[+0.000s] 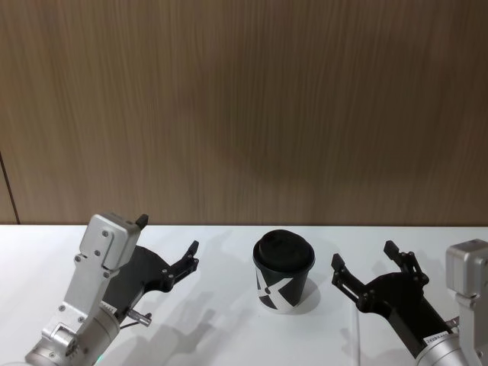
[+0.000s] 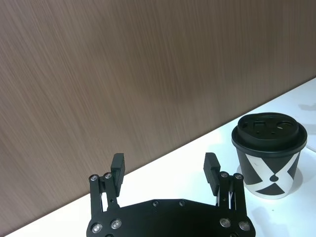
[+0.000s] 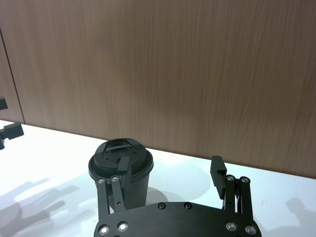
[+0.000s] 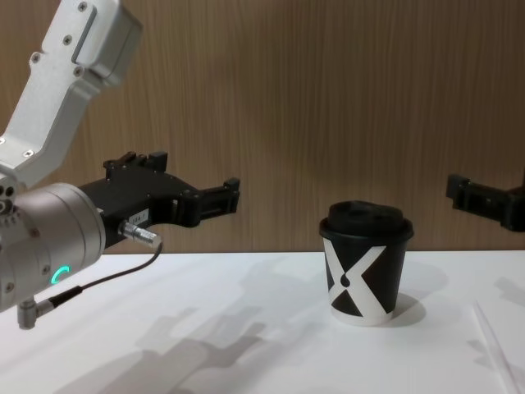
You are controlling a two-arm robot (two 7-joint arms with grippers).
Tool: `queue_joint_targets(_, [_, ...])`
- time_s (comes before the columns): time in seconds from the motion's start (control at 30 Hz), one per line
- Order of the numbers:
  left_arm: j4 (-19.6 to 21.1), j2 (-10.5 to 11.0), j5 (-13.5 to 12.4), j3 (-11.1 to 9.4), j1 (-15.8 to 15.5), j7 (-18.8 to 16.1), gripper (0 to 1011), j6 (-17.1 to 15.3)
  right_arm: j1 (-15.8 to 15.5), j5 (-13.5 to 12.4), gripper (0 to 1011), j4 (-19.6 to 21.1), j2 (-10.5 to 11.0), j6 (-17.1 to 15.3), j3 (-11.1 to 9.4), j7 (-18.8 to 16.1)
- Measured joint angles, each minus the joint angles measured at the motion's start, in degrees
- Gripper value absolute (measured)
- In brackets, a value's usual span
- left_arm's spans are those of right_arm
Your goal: Pick up the straw with one hand, pass it to the other hand, and insert it into the cup.
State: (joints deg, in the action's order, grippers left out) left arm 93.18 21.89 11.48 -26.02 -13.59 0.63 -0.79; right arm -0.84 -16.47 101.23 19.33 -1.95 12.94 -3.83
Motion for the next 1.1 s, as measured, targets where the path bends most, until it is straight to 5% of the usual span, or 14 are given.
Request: queue_joint_targets(1.1, [0.00,0.00,0.00,0.00,0.00,0.00,1002,0.00,0.00,0.00,1001,0.00,0.00,0.00,0.00,0.00])
